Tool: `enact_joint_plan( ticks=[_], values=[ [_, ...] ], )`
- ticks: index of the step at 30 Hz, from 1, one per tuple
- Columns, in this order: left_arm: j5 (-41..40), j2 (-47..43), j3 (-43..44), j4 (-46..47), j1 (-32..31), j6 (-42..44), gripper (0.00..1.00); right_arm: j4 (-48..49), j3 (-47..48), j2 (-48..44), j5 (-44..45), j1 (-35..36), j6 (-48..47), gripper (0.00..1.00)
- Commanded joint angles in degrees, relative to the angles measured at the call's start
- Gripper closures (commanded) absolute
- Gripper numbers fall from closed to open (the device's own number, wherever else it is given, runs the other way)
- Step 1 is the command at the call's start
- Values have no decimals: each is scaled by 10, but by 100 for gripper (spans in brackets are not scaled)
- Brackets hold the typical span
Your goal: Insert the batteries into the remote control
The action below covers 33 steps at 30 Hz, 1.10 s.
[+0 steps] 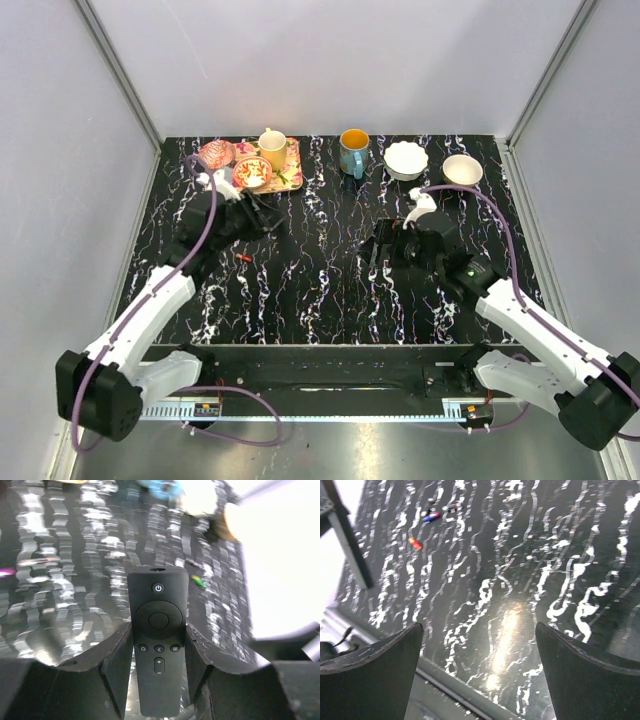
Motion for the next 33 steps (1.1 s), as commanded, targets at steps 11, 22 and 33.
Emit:
enact_joint_plan(
  ticks=[11, 22, 33],
  values=[
    [220, 37, -140, 621, -95, -178, 100, 233, -45, -51, -267, -3, 123, 0],
    [218, 116, -176, 854, -112, -283, 100, 323, -60, -14, -296, -4, 167, 0],
    [219, 150, -163, 892, -131, -302, 100, 360, -53, 34, -323, -6, 177, 9]
  ],
)
